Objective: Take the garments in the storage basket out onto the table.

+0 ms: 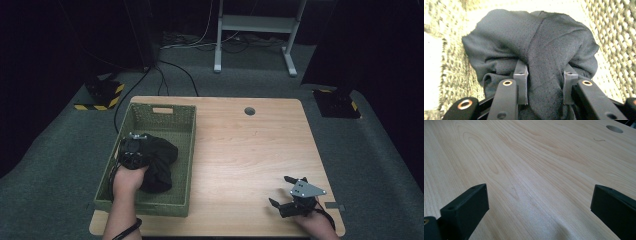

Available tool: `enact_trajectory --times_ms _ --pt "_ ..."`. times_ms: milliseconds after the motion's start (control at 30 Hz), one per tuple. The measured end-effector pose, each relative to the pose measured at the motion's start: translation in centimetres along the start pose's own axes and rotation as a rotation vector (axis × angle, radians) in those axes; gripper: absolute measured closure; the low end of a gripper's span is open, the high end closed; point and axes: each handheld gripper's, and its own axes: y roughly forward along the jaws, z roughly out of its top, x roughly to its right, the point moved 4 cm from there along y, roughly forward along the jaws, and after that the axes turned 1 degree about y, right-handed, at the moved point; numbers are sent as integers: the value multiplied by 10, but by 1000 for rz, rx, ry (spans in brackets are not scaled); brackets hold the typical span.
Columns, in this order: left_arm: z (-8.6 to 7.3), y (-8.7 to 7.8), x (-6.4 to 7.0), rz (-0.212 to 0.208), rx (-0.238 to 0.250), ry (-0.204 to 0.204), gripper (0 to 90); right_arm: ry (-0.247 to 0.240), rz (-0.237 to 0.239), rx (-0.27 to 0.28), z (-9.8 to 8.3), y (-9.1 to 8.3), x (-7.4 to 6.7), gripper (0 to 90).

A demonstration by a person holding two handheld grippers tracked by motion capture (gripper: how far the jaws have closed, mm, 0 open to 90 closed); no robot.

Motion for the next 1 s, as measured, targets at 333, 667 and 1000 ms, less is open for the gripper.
enact_trajectory --times_ms 333,667,1000 --pt "-2 -19 1 3 108 -8 663 -2 -1 -1 0 0 0 12" --pt "-4 -33 10 -13 204 -9 663 -3 -3 -2 0 0 0 12" --pt "-5 -40 24 -17 293 -3 663 -5 -5 -1 0 0 -1 12"
